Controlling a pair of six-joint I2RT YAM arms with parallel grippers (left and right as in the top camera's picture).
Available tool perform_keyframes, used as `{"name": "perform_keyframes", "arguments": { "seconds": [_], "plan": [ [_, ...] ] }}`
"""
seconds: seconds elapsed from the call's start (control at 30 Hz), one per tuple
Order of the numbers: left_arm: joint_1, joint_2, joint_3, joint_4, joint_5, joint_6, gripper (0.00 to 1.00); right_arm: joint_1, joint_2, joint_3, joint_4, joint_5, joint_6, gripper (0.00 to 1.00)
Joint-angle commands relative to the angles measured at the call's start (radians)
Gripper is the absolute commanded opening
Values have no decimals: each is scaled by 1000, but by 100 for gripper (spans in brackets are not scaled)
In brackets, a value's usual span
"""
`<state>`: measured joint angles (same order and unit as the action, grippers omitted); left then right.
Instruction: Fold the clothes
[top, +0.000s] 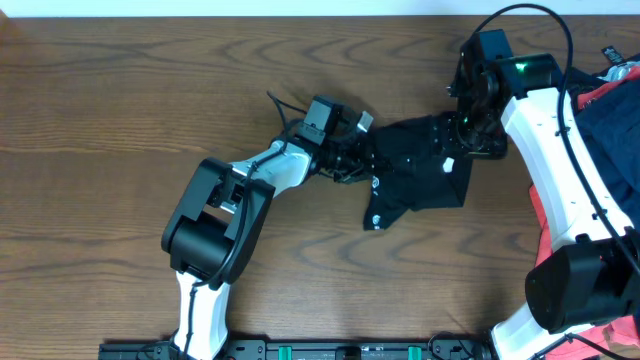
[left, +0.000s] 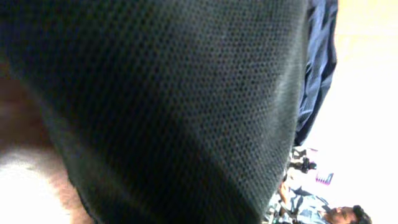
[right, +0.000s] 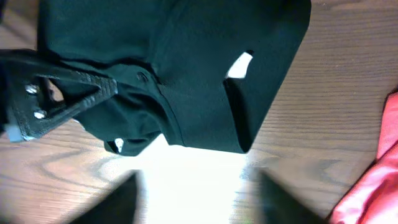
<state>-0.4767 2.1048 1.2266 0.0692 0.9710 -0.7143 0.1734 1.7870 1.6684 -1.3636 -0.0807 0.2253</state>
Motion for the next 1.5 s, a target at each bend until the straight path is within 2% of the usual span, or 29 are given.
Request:
{"name": "perform_keyframes", "arguments": {
  "seconds": [0.0,0.03,0.37,0.67,1.17,1.3,1.47],
  "plan": [
    [60,-4,9,8,25,-6,6,5,-1,-3,2,-6,5,10],
    [79,-10,9,8,23,-6,6,5,-1,-3,3,-6,5,1],
    [350,-77,13,8,20,-5,6,5,-1,-3,23,-40,5,1],
    [675,-141,20,17,0,-5,6,6,-1,-3,19,-62,5,1],
    [1196,-143,31,31,-75,-6,6,73,-1,-2,-51,-90,-18,1],
    [1289,-143,31,35,-55,-5,6,92,-1,-2,-49,-93,-17,1],
    [1321,-143,34,163,39,-6,6,106,-1,-2,-53,-96,-21,1]
  ]
}}
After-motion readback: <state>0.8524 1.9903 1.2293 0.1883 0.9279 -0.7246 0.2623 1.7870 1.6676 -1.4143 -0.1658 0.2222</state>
